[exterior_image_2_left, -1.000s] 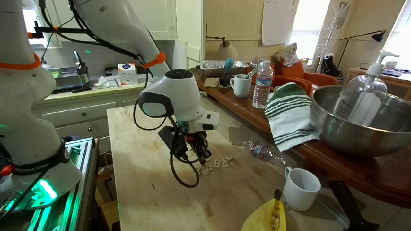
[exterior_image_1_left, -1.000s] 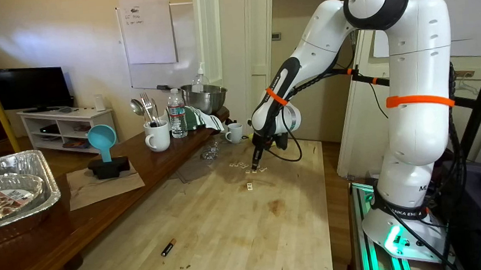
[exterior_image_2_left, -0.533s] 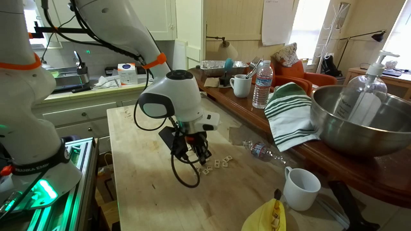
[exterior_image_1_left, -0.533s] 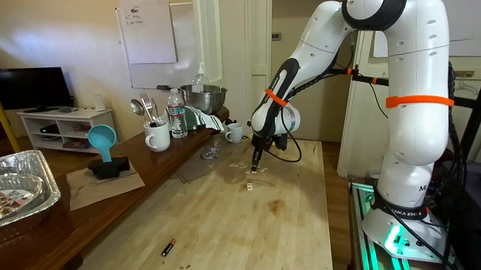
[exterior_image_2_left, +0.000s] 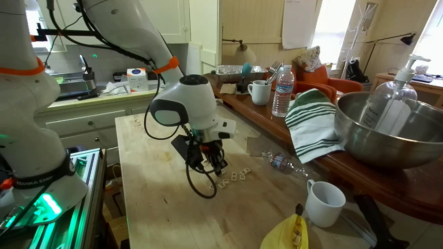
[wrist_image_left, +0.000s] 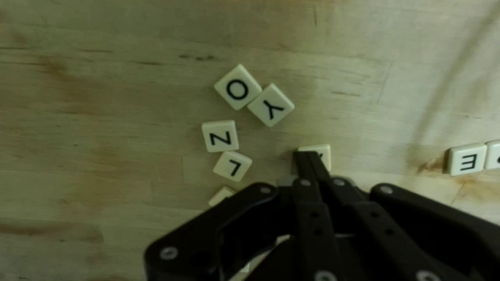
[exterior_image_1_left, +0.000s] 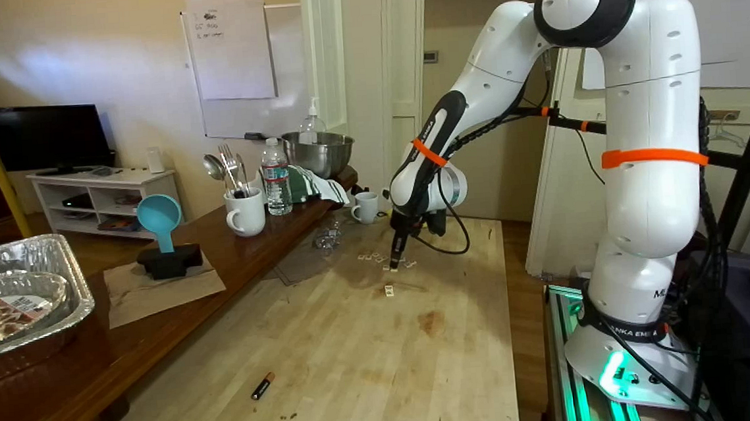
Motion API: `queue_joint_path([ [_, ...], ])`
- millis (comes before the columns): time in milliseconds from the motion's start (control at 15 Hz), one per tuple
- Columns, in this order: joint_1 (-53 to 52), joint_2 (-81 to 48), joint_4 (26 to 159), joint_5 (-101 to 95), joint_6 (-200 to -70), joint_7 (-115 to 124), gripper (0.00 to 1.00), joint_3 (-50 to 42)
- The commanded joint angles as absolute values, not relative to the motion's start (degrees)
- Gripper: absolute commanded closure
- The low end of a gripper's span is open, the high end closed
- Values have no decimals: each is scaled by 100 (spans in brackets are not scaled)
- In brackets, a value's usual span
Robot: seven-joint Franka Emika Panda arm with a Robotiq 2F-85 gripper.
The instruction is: Spell the word 'Pea' with the tiles.
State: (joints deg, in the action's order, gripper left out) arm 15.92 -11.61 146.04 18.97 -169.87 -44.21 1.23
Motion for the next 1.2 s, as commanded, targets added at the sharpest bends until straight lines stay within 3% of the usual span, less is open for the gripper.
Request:
queue_joint_path([
  [0,1562,-1294,14715,1987,-17007,-4448,100,260],
  [1133,1484,-1169,14913,1985,-16874,-4363,100,610],
])
